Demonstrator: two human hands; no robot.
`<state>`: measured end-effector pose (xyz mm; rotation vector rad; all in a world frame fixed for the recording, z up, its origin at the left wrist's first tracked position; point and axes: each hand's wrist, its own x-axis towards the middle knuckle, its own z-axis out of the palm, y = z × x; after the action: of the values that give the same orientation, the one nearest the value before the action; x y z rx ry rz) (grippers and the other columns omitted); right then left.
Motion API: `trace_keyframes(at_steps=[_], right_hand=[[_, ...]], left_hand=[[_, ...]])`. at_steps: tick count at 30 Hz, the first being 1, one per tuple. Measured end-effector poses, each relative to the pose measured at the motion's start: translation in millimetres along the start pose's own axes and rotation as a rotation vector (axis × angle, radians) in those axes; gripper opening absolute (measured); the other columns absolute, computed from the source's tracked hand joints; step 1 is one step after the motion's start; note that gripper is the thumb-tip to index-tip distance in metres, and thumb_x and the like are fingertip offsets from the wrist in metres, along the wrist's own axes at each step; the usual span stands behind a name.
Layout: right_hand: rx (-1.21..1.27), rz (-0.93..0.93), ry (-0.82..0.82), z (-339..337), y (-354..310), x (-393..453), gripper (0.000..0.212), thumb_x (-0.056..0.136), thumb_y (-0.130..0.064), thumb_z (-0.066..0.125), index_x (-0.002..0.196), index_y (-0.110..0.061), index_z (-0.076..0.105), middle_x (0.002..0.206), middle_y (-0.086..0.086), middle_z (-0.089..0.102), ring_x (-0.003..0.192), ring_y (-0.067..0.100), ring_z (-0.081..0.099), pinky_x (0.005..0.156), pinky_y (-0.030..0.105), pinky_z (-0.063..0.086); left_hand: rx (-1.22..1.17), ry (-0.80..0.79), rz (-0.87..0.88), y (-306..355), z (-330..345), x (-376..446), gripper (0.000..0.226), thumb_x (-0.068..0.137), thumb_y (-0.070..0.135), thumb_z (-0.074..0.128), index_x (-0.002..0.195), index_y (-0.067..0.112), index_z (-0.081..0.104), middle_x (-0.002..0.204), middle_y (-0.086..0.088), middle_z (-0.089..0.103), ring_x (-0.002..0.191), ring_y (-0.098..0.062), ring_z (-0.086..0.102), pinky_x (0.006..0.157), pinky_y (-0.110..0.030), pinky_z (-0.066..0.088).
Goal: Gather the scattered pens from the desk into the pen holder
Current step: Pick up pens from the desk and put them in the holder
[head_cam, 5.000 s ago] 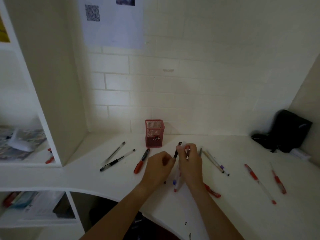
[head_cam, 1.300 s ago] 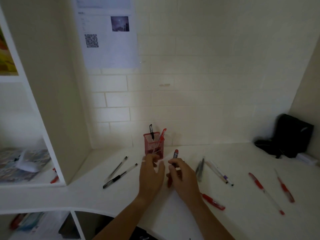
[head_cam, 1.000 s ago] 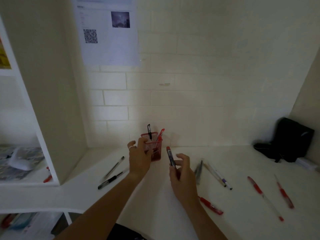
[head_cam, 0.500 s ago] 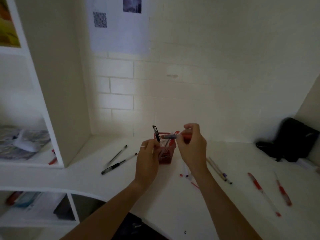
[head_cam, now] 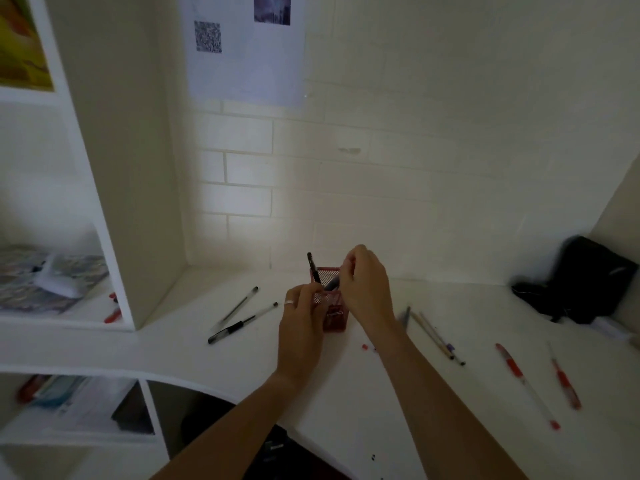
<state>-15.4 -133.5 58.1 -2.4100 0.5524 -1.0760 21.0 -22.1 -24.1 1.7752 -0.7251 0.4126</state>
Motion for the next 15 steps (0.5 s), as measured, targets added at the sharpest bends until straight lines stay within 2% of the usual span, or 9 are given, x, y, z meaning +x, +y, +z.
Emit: trace_keyframes(at_steps=[2, 4, 7, 10, 12, 15], right_hand=[[0.064, -0.012, 0.089, -2, -5, 2, 0.003, 0.098, -0.017, 0.050, 0.100, -0.015, 0.050, 0.085, 0.000, 0.059, 0.072, 0.014, 0.060, 0.062, 0.034, 0.056], [0.157, -0.037, 0.190, -7, -9, 1, 0.014, 0.098, -0.019, 0.056, 0.106, -0.015, 0.046, 0.081, -0.002, 0.060, 0.066, 0.011, 0.059, 0.056, 0.022, 0.049], [0.183, -0.079, 0.267, -8, -10, 0, 0.020, 0.099, -0.028, 0.061, 0.110, -0.017, 0.050, 0.084, -0.005, 0.063, 0.069, 0.007, 0.060, 0.062, 0.011, 0.044], [0.057, -0.071, 0.200, 2, 0, -1, 0.020, 0.099, -0.030, 0.061, 0.115, -0.017, 0.062, 0.098, -0.002, 0.064, 0.084, 0.012, 0.062, 0.071, 0.019, 0.047], [-0.026, -0.056, 0.147, 13, 10, -6, 0.018, 0.096, -0.028, 0.065, 0.111, -0.019, 0.068, 0.115, 0.001, 0.057, 0.098, 0.015, 0.059, 0.078, 0.026, 0.053], [-0.012, 0.006, 0.090, 27, 20, -17, 0.021, 0.096, -0.025, 0.064, 0.117, -0.024, 0.068, 0.137, 0.006, 0.048, 0.120, 0.022, 0.049, 0.091, 0.026, 0.049]], left_hand=[[0.006, -0.007, 0.007, 1, 0, 0, 0.025, 0.102, 0.013, 0.052, 0.126, 0.015, 0.057, 0.127, -0.003, 0.053, 0.105, 0.025, 0.046, 0.077, 0.005, 0.041], [-0.010, -0.010, -0.006, 1, 0, -1, 0.026, 0.102, 0.011, 0.053, 0.127, 0.013, 0.058, 0.127, -0.004, 0.054, 0.105, 0.025, 0.046, 0.077, 0.005, 0.040], [-0.052, -0.012, -0.039, 1, 1, 0, 0.028, 0.102, 0.014, 0.053, 0.130, 0.014, 0.056, 0.128, -0.004, 0.053, 0.105, 0.026, 0.046, 0.078, 0.005, 0.041], [-0.106, -0.008, -0.073, -1, 2, 0, 0.040, 0.101, 0.020, 0.056, 0.139, 0.021, 0.046, 0.132, 0.006, 0.052, 0.110, 0.020, 0.050, 0.081, 0.002, 0.042], [-0.147, -0.014, -0.130, -3, 3, 0, 0.048, 0.100, 0.023, 0.058, 0.144, 0.023, 0.039, 0.131, 0.011, 0.052, 0.110, 0.021, 0.051, 0.081, 0.001, 0.045], [-0.132, -0.009, -0.116, -6, 5, 1, 0.044, 0.099, 0.023, 0.058, 0.140, 0.022, 0.043, 0.131, 0.009, 0.054, 0.111, 0.008, 0.056, 0.089, -0.013, 0.053]])
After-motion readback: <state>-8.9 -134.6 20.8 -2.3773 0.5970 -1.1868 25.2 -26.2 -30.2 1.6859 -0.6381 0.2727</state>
